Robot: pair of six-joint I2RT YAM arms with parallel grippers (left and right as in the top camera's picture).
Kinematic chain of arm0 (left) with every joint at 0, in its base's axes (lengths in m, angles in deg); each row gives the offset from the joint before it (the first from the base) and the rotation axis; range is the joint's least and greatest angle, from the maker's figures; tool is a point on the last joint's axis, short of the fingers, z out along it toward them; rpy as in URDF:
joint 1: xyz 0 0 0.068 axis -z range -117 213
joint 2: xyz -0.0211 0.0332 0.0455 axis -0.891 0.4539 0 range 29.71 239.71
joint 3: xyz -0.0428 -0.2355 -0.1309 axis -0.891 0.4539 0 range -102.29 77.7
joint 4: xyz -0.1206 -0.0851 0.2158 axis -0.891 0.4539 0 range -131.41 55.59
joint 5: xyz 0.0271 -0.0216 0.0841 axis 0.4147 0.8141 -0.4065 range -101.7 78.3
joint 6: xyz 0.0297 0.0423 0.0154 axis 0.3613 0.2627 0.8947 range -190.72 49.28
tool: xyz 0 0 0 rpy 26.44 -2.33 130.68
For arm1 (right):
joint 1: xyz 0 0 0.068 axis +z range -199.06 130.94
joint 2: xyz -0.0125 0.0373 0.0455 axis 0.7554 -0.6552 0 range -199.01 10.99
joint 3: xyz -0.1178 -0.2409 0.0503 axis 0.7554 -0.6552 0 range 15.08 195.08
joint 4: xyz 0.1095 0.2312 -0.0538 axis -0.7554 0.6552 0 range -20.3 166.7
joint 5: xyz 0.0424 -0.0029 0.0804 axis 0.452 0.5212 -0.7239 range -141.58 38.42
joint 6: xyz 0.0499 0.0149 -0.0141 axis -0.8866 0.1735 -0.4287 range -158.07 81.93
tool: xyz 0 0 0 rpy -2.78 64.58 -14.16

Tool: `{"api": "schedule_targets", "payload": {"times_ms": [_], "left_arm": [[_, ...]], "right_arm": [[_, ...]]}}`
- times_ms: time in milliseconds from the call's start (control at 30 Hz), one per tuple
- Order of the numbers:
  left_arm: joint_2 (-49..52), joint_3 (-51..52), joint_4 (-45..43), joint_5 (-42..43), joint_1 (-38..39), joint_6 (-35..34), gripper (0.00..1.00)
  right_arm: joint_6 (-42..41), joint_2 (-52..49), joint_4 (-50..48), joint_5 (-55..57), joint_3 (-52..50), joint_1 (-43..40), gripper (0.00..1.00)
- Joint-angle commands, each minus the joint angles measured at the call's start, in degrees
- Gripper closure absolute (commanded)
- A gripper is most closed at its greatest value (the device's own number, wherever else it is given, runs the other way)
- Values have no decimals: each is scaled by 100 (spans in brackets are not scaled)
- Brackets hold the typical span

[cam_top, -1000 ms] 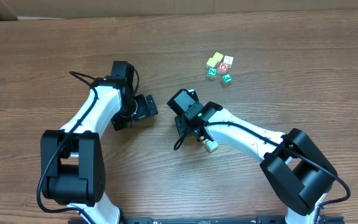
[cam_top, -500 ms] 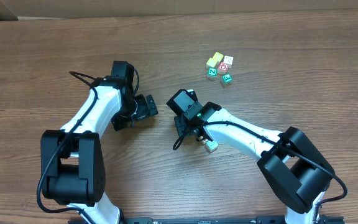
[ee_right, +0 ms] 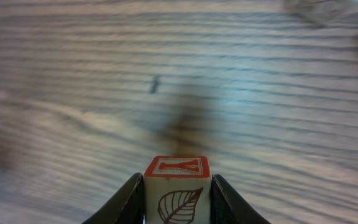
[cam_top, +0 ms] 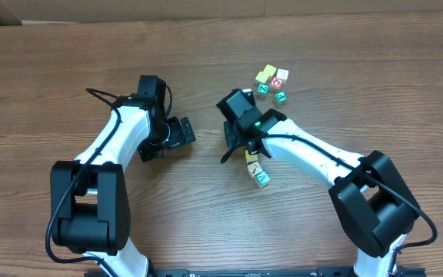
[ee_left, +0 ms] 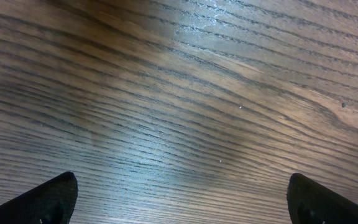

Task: Flip 3 blocks

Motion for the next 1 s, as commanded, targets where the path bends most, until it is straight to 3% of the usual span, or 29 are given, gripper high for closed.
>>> {"api": "schedule_targets", "payload": {"times_ms": [0, 433, 967], "left_arm": [[42, -55, -7, 22, 20, 0, 0], [42, -55, -7, 22, 20, 0, 0], [42, -55, -7, 22, 20, 0, 0]], "right_arm": [[15, -11, 96, 146, 131, -138, 67], [-7, -13, 706, -262, 125, -168, 67], [-433, -22, 605, -330, -63, -164, 67]]}}
